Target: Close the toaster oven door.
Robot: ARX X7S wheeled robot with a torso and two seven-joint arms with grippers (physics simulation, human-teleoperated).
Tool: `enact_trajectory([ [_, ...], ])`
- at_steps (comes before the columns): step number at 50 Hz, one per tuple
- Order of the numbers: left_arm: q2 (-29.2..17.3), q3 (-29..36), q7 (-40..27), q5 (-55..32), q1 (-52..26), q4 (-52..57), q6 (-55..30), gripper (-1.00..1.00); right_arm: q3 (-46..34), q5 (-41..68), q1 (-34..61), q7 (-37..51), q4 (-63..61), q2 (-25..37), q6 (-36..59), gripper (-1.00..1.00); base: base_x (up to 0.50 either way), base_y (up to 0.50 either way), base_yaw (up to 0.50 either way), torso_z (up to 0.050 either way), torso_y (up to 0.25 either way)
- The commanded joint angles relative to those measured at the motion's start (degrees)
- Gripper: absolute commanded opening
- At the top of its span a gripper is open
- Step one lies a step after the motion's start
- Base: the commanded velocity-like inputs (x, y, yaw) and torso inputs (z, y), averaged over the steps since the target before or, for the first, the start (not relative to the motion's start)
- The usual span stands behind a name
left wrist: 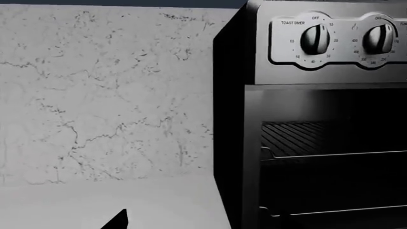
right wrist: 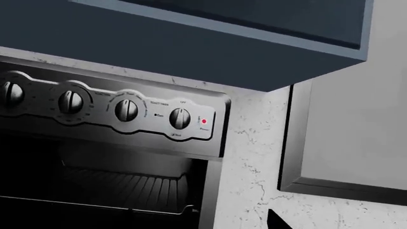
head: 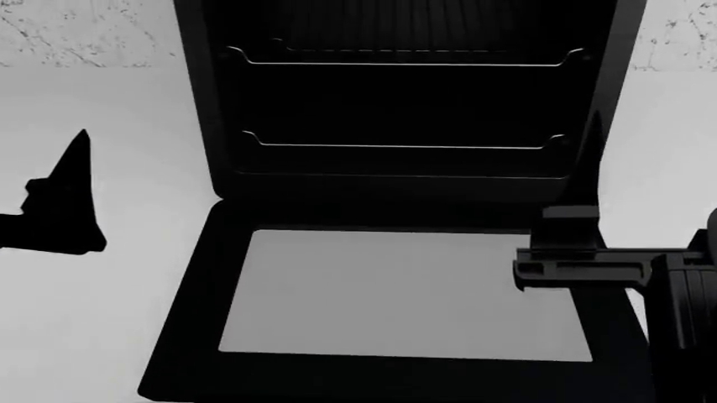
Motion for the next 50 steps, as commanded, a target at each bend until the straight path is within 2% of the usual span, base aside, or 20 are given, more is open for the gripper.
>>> enact_trajectory([
  [1,-1.5,0.7,1.4,0.6,0.3,0.4,1.9,1.00,0.2,0.8,0.7,0.3,-0.5,0.0,0.6,1.00,0.00,0.00,0.00,0.000,0.000],
  [2,-3.6,3.3,3.2,2.9,0.5,1.0,4.1,1.00,0.4,0.9,0.6,0.2,-0.5,0.0,0.6,1.00,0.00,0.00,0.00,0.000,0.000],
  [7,-10.5,6.9,9.1,7.2,0.1,1.1,9.2,1.00,1.2,1.1,-0.5,0.0,-0.5,0.1,-0.1,1.00,0.00,0.00,0.00,0.000,0.000],
  [10,-16.9,10.8,13.7,11.4,0.4,2.3,12.6,1.00,1.6,1.4,-0.5,0.0,-0.8,0.2,-0.1,1.00,0.00,0.00,0.00,0.000,0.000],
  [14,-22.7,16.2,17.0,18.2,1.8,2.7,17.8,1.00,1.8,1.7,-0.4,0.0,-0.9,0.1,0.1,1.00,0.00,0.00,0.00,0.000,0.000],
  [17,-27.1,22.1,19.0,24.6,0.6,6.3,16.5,1.00,3.1,2.6,-0.3,0.0,-2.0,0.3,0.8,1.00,0.00,0.00,0.00,0.000,0.000],
  [20,-30.1,26.8,21.3,30.0,-1.4,5.4,17.2,1.00,4.1,3.3,-0.4,0.0,-2.8,0.4,1.2,1.00,0.00,0.00,0.00,0.000,0.000],
  [23,-32.6,30.6,23.9,34.7,-3.7,4.4,18.1,1.00,4.4,3.5,-0.6,-0.1,-2.7,0.2,0.9,1.00,0.00,0.00,0.00,0.000,0.000],
  [32,-40.4,35.9,29.4,41.4,-4.8,3.3,24.9,1.00,3.8,3.9,-0.1,0.5,-3.0,0.2,1.3,1.00,0.00,0.00,0.00,0.000,0.000],
  [39,-43.4,38.6,30.6,44.9,-4.1,2.2,30.5,1.00,4.0,4.1,-0.3,0.7,-3.1,0.2,1.3,1.00,0.00,0.00,0.00,0.000,0.000],
  [44,-45.1,40.7,30.9,46.5,-3.4,1.3,38.1,1.00,4.2,4.1,-0.8,0.6,-2.9,0.2,0.6,1.00,0.00,0.00,0.00,0.000,0.000],
  [50,-46.2,41.9,31.3,48.1,-2.9,0.5,40.8,1.00,4.3,4.6,-0.9,0.8,-3.1,0.2,0.8,1.00,0.00,0.00,0.00,0.000,0.000],
])
